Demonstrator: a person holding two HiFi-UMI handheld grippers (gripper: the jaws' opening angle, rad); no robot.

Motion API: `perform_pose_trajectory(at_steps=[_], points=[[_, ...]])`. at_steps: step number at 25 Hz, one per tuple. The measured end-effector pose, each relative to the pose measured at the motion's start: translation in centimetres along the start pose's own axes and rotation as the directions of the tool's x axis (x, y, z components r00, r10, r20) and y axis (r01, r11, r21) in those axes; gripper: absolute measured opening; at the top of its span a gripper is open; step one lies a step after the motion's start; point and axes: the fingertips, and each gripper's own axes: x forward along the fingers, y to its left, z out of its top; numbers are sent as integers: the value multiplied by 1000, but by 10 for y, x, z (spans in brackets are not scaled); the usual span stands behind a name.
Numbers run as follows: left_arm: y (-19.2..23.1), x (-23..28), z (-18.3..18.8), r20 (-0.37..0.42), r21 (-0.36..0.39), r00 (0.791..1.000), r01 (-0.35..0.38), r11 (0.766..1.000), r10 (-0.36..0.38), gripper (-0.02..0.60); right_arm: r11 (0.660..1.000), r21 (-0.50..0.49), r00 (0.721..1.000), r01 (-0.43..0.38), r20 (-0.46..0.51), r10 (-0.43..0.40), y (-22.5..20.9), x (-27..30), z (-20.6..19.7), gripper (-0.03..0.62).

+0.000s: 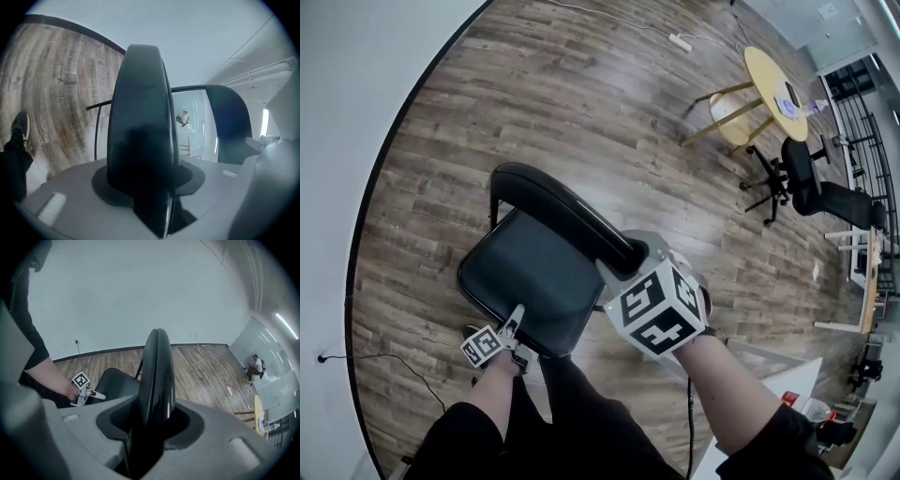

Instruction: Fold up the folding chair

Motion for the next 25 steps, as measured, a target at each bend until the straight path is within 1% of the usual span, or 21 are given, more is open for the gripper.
perform_pose_trajectory(at_steps=[9,25], points=[[-7,-5,-4,20,-10,999,-35,999,35,189,1000,-20,1000,-13,15,14,25,-8,7,146],[-41,-2,-4,20,-9,998,-67,998,67,167,999,-36,1000,-5,20,6,57,-20,16,124]])
